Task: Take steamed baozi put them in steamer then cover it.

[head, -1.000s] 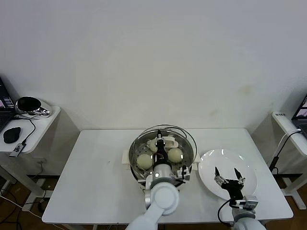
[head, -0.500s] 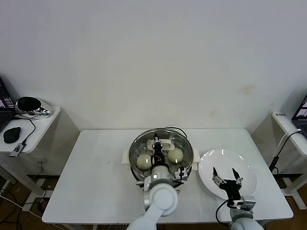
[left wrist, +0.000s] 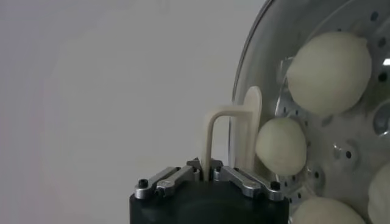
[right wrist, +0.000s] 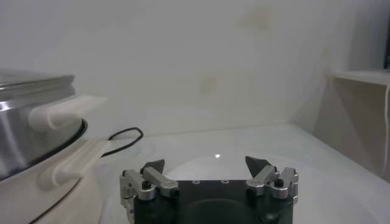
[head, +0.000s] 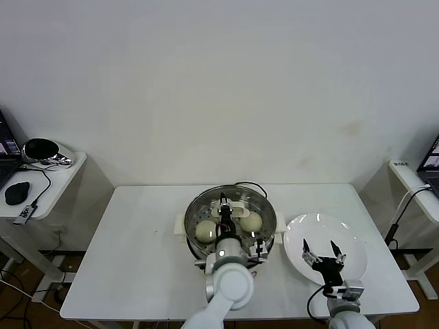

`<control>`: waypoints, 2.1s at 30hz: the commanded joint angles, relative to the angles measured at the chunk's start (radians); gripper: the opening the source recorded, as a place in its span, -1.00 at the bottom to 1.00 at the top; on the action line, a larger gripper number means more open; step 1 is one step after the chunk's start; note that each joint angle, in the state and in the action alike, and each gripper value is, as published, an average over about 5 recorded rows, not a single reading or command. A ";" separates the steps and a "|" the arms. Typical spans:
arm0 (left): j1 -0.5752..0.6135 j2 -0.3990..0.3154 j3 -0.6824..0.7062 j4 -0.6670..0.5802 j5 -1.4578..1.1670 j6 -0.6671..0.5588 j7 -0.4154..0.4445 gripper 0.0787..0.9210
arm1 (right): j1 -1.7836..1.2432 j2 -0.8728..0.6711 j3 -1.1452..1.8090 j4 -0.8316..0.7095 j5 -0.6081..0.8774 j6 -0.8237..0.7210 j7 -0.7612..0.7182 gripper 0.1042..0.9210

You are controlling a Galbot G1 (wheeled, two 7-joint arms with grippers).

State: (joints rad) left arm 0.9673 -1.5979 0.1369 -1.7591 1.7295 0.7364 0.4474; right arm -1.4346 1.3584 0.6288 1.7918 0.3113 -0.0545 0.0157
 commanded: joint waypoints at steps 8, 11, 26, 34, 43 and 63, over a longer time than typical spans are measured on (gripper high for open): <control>0.013 0.007 0.002 -0.015 -0.037 0.041 -0.031 -0.81 | -0.002 0.003 0.002 0.003 -0.001 0.001 0.002 0.76; 0.014 0.012 0.011 -0.040 -0.044 0.041 -0.021 -0.68 | -0.003 0.005 0.003 0.005 -0.002 0.001 0.002 0.76; 0.075 0.079 0.058 -0.234 -0.101 0.042 0.045 0.35 | -0.011 0.000 0.006 0.008 -0.008 0.000 0.003 0.76; 0.126 0.121 0.051 -0.345 -0.203 0.038 0.023 0.75 | -0.029 -0.013 0.013 0.016 -0.005 0.003 -0.002 0.76; 0.233 0.211 -0.288 -0.608 -0.829 -0.173 -0.200 0.77 | -0.135 -0.040 -0.010 0.095 -0.021 0.039 -0.065 0.76; 0.906 0.157 -0.870 -0.467 -1.636 -0.651 -0.396 0.77 | -0.323 -0.044 0.032 0.255 -0.028 -0.011 -0.127 0.76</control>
State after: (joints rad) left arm 1.4997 -1.4167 -0.5245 -2.2750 0.3983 0.4207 0.1459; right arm -1.6410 1.3349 0.6500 1.9558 0.2703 -0.0204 -0.0919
